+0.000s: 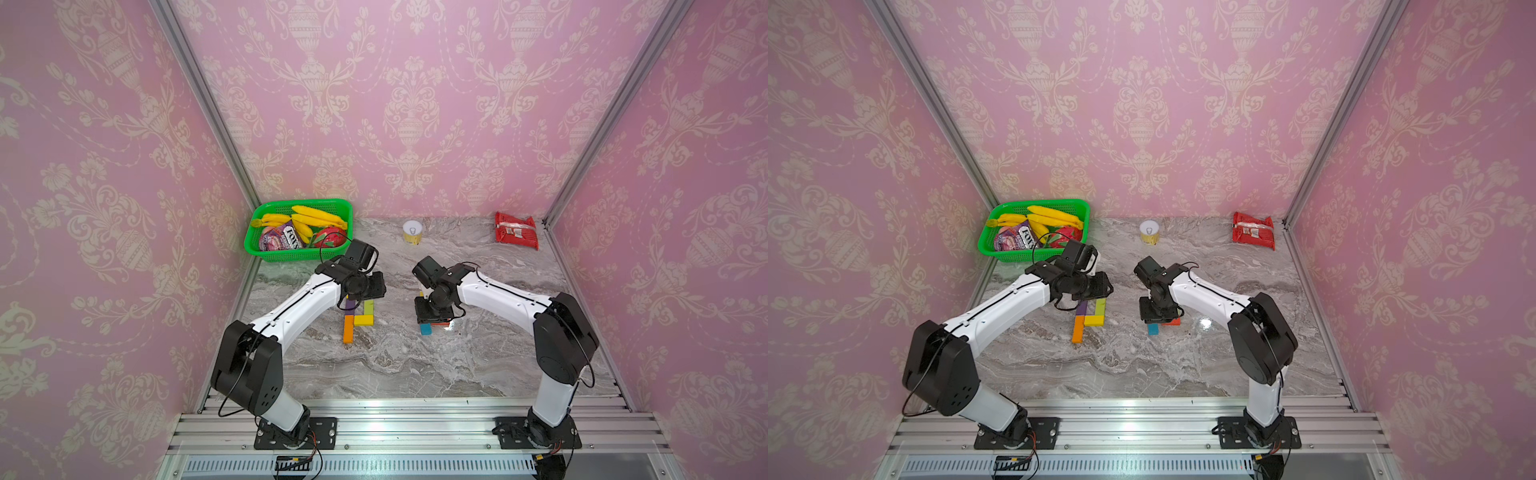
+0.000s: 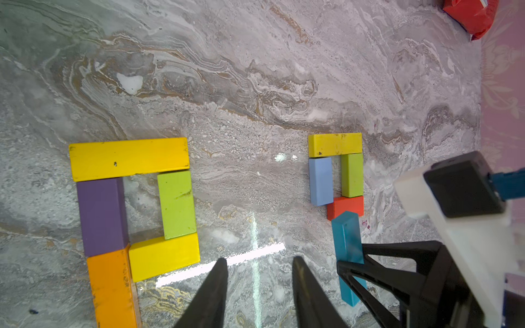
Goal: Assemble the letter p with building blocks
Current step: Assemble the building block at the center of the board.
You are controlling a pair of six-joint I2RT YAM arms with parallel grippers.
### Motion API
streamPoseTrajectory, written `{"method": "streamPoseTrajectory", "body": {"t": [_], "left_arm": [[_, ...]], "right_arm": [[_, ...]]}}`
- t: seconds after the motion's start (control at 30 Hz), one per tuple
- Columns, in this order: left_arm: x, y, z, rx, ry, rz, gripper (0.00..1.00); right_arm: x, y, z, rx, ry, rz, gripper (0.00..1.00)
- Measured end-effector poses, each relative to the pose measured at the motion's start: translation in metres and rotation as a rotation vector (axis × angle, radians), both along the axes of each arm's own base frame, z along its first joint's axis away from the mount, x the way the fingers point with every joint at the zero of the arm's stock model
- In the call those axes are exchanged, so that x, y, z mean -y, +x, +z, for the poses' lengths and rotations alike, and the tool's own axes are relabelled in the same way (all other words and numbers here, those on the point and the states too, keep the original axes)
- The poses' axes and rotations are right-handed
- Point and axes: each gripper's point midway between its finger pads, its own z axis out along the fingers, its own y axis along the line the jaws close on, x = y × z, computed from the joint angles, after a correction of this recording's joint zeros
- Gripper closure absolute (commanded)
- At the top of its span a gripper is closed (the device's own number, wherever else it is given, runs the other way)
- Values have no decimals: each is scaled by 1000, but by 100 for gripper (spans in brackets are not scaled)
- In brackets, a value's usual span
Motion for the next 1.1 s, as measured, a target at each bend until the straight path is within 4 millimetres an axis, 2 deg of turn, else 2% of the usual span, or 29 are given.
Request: {"method": "streamPoseTrajectory", "body": {"t": [0.4,0.73,0.9,1.1], "left_arm": [[4,-2,-2,-14,-26,-2,59],[6,-8,-9,-37,-41,-8,59],[7,-8,-9,-36,-47,-8,59],[11,-10,-9,-38,-48,-17,59]], "right_arm": [[10,-17,-26,-51,-41,-54,90],[7,-16,-31,-44,-25,-73,89],[7,-17,-34,-47,-26,-81,85],[7,-16,-38,-50,-29,-81,74]]}}
